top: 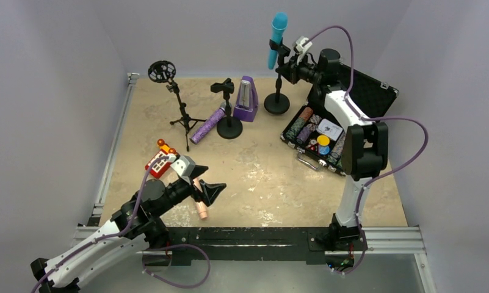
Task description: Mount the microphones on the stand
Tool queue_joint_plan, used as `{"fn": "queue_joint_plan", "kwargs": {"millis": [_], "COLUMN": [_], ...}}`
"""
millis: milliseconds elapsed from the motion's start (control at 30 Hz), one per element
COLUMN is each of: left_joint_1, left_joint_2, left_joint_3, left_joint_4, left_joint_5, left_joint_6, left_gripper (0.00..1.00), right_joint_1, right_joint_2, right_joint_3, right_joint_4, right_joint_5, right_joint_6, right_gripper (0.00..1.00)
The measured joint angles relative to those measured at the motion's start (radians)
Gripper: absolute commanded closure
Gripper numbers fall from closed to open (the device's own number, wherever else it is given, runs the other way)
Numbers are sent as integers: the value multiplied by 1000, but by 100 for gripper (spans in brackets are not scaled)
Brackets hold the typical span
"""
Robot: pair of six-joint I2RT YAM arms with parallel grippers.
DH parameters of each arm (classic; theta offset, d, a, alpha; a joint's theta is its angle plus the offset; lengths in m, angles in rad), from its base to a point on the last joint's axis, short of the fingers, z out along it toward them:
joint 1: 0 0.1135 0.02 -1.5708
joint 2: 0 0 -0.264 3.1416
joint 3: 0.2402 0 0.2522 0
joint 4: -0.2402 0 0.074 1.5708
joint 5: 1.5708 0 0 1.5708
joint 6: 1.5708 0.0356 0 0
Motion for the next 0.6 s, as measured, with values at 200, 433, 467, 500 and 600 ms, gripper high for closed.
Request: {"fn": "queue_joint_plan", "kwargs": {"millis": [200, 433, 467, 500, 600], "left_joint_1": [0, 0, 0, 0, 0], "left_joint_2": [12, 31, 32, 35, 62], "left_joint_3": [0, 0, 0, 0, 4], "left_joint_4": [1, 6, 9, 14, 29], "left_joint_5": [-18, -33, -36, -42, -70], "left_joint_6": [18, 26, 26, 27, 39], "left_gripper": [1, 1, 1, 1, 0], "right_joint_1": [-16, -31, -31, -32, -37], "right_joint_2": [60, -10, -31, -48, -111], "right_joint_3": [-28, -153, -176, -194, -253], "right_joint_4": [5, 89, 99, 106, 125], "right_joint_5": [53, 11, 0, -5, -24], "right_joint_6": [-1, -5, -5, -6, -6], "right_gripper": [78, 35, 33, 31, 21]}}
